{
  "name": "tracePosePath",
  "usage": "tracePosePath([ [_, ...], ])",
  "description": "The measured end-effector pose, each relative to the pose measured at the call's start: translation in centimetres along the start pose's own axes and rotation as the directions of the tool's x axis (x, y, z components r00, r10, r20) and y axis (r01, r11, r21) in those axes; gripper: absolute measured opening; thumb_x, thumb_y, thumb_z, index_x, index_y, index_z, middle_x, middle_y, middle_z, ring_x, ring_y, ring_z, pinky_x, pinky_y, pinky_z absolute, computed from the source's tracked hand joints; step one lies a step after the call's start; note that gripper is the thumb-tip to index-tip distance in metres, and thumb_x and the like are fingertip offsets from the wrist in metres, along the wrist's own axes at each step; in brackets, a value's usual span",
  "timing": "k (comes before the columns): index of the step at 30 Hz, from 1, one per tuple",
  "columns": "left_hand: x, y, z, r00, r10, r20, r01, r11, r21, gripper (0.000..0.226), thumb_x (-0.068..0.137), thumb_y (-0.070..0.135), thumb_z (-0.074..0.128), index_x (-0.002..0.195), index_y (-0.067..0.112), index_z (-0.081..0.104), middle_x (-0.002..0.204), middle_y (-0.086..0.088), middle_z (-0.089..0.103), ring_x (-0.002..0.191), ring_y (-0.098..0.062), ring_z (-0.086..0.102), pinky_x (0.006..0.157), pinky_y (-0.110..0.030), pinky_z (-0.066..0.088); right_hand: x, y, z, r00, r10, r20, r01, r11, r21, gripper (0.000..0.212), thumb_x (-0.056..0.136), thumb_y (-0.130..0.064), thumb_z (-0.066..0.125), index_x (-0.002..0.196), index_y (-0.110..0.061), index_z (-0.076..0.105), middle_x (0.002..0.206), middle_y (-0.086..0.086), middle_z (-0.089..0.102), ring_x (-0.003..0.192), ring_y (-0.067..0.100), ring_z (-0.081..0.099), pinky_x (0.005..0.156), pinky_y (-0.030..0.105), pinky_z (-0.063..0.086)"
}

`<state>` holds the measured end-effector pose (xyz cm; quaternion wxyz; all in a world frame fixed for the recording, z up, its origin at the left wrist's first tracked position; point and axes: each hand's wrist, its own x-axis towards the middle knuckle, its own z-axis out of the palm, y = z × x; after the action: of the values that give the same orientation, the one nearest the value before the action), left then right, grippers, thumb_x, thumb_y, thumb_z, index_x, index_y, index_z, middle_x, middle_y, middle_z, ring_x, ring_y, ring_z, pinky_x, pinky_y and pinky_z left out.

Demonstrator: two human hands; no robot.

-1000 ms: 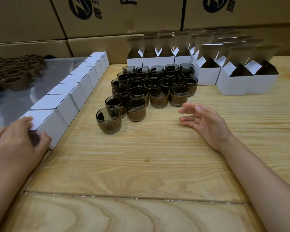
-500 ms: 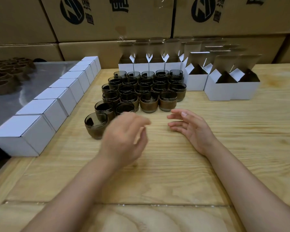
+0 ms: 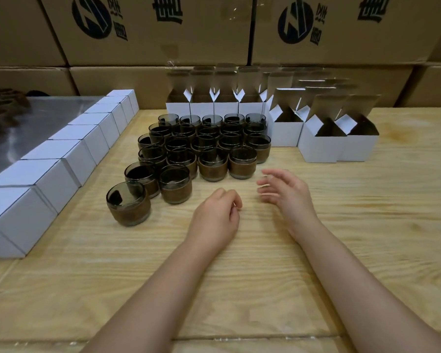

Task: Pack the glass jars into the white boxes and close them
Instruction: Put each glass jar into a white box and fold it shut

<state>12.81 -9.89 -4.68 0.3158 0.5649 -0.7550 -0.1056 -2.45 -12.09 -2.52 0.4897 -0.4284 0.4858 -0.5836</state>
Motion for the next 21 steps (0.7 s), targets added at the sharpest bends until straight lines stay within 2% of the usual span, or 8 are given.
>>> tracePosePath([
  [3,0.0,0.0,-0.1,1.000,-0.001,0.018,0.001,1.000,-0.007,0.012,0.089,0.014,0.052,0.096,0.021,0.060,0.087,0.009,0.048,0.077,-0.011,0.048,0.072,-0.031,0.045,3.4,-1.5,-1.6,0.955,-0.092,-0.282,0.005,0.955,-0.297,0.026,0.091,-0.007,0.047,0.112,-0.014,0.060,0.077,0.000,0.058,0.070,0.018,0.058,0.067,0.030,0.049],
  [6,0.0,0.1,-0.2,1.000,0.000,0.020,0.001,1.000,-0.014,0.012,0.090,0.015,0.052,0.096,0.021,0.060,0.087,0.009,0.049,0.077,-0.011,0.049,0.073,-0.030,0.045,6.9,-3.3,-4.5,0.880,-0.232,-0.414,-0.038,0.836,-0.548,0.035,0.090,-0.013,0.047,0.125,-0.018,0.051,0.085,0.000,0.056,0.072,0.017,0.055,0.061,0.030,0.043],
  [9,0.0,0.2,-0.2,0.999,-0.008,0.034,0.008,1.000,-0.019,0.011,0.090,0.016,0.051,0.097,0.021,0.059,0.089,0.008,0.050,0.079,-0.012,0.051,0.075,-0.033,0.047,9.5,-4.3,-6.9,0.900,-0.240,-0.363,-0.132,0.644,-0.753,0.054,0.091,-0.014,0.047,0.142,-0.022,0.034,0.115,0.011,0.055,0.081,0.024,0.054,0.059,0.031,0.038],
  [12,0.0,0.2,-0.1,0.999,-0.013,0.043,0.014,1.000,-0.016,0.011,0.090,0.017,0.051,0.097,0.022,0.059,0.089,0.008,0.050,0.080,-0.012,0.051,0.075,-0.033,0.047,11.0,-4.9,-8.2,0.938,-0.152,-0.311,-0.201,0.492,-0.847,0.060,0.092,-0.014,0.043,0.147,-0.030,0.025,0.129,0.017,0.047,0.096,0.034,0.054,0.068,0.035,0.040],
  [17,0.0,0.1,-0.1,0.999,-0.018,0.051,0.019,1.000,-0.009,0.012,0.090,0.018,0.051,0.097,0.023,0.059,0.090,0.009,0.050,0.081,-0.012,0.051,0.076,-0.033,0.047,11.8,-5.1,-8.4,0.950,-0.147,-0.277,-0.195,0.416,-0.888,0.045,0.095,-0.014,0.038,0.137,-0.026,0.046,0.131,0.017,0.045,0.109,0.038,0.049,0.079,0.038,0.041],
  [21,0.1,0.1,-0.2,0.999,-0.021,0.050,0.022,1.000,-0.016,0.012,0.090,0.017,0.051,0.097,0.022,0.060,0.089,0.009,0.050,0.080,-0.012,0.051,0.076,-0.033,0.048,11.1,-4.8,-7.7,0.908,-0.272,-0.320,-0.186,0.421,-0.888,0.031,0.098,-0.017,0.040,0.122,-0.019,0.060,0.131,0.016,0.035,0.118,0.035,0.038,0.078,0.037,0.036],
])
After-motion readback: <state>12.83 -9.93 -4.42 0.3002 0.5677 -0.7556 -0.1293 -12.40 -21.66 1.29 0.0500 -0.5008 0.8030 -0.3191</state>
